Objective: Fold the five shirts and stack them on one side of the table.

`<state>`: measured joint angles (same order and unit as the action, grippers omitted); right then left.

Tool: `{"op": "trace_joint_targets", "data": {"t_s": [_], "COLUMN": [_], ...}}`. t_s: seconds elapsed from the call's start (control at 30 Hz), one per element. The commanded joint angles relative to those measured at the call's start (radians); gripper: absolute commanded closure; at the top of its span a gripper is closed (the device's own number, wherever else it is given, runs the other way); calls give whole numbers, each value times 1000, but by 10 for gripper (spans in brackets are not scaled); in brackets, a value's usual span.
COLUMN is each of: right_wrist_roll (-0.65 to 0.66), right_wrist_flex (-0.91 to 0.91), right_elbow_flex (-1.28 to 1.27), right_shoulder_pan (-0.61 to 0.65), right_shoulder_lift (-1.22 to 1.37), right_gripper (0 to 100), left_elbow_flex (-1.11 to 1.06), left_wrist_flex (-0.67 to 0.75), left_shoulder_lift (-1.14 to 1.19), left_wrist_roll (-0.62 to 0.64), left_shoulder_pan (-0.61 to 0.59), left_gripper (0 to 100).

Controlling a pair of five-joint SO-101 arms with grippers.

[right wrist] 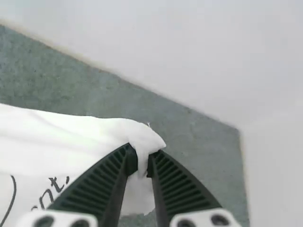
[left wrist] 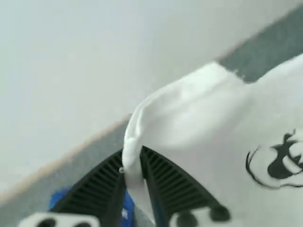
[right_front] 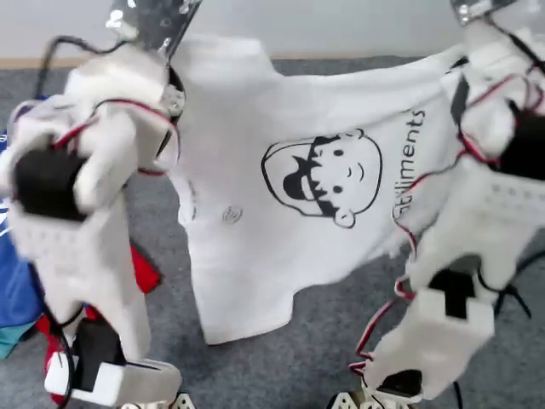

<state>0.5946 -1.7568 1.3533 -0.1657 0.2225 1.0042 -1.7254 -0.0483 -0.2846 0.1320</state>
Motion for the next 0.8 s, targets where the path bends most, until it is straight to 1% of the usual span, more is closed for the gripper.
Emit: {"op": "trace_joint_targets", "data": {"t_s": [0.0,0.13,0.27,0.4,0.53,0.67,0.77], "right_wrist_roll": [8,8,8,9,35,80,86], "right_wrist_flex": [-41,-41,-39,-39,-38,-38,-38], "right_elbow_flex": [-107,-304,-526,-732,-873,-984,-1048], "right_shoulder_pan": [-16,-18,-19,-27,-111,-156,-165], "right_shoulder_lift": [-223,-450,-688,-898,-1055,-1165,-1216], "right_gripper": [988,988,988,988,988,988,988], "left_elbow_flex": [232,389,481,524,547,555,553], "left_wrist_flex": [-28,-28,-28,-28,-26,-11,23], "left_shoulder_lift": [-17,-17,-17,-17,-17,-17,-17], "left_wrist_roll": [-6,-9,-11,-12,-12,-12,-40], "left_shoulder_pan": [25,20,20,20,28,29,66], "left_gripper": [997,997,997,998,998,998,998]}}
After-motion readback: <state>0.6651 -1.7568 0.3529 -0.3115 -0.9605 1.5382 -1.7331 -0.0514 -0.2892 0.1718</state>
